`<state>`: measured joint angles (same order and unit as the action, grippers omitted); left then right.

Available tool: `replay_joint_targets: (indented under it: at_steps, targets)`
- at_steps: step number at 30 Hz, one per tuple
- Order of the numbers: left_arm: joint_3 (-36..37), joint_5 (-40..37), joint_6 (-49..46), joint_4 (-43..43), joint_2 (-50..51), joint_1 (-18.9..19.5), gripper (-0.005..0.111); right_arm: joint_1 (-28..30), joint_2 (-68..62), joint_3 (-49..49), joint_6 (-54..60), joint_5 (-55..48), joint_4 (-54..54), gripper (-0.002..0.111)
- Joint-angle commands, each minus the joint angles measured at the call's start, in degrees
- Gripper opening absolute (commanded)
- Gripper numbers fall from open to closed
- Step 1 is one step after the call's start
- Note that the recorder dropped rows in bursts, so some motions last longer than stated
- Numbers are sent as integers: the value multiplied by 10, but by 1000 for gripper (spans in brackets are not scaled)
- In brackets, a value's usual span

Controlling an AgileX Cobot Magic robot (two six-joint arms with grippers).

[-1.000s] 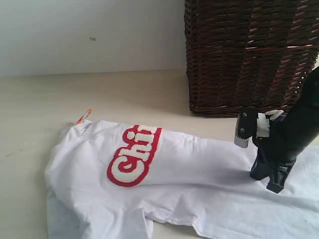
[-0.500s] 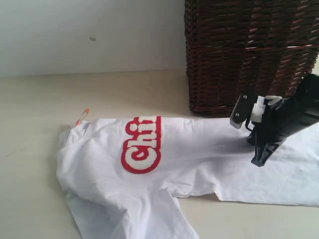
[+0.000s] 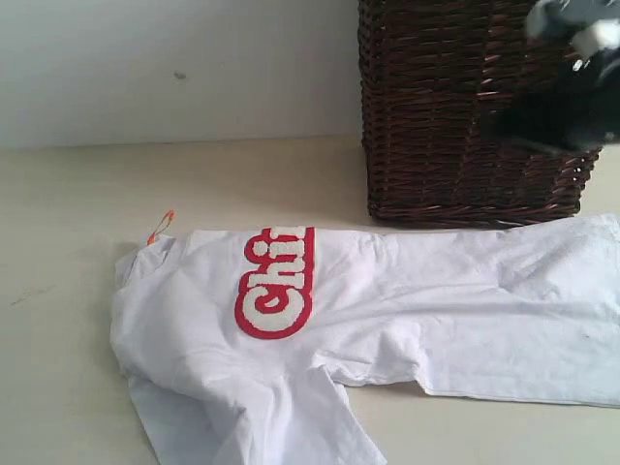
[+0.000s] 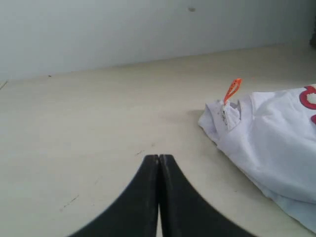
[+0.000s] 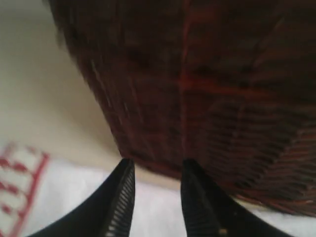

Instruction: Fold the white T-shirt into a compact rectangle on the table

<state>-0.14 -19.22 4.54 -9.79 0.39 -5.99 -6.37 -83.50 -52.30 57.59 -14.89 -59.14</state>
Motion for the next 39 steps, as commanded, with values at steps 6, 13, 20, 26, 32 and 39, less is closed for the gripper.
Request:
replay_joint_targets:
  at_steps: [6, 13, 20, 26, 32, 39]
  targets:
    - [1, 9, 1, 0, -4, 1, 3, 3, 239, 33, 36, 124, -98, 3]
    - [1, 9, 1, 0, -4, 1, 3, 13, 411, 183, 57, 137, -81, 0]
    - [1, 9, 1, 0, -4, 1, 3, 71, 478, 268, 73, 128, -76, 0]
    - [1, 9, 1, 0, -4, 1, 3, 115, 564, 290, 73, 106, -78, 0]
    - [1, 9, 1, 0, -4, 1, 3, 185, 620, 290, 73, 25, -77, 0]
    - [1, 9, 1, 0, -4, 1, 3, 224, 677, 290, 10, -141, 151, 0]
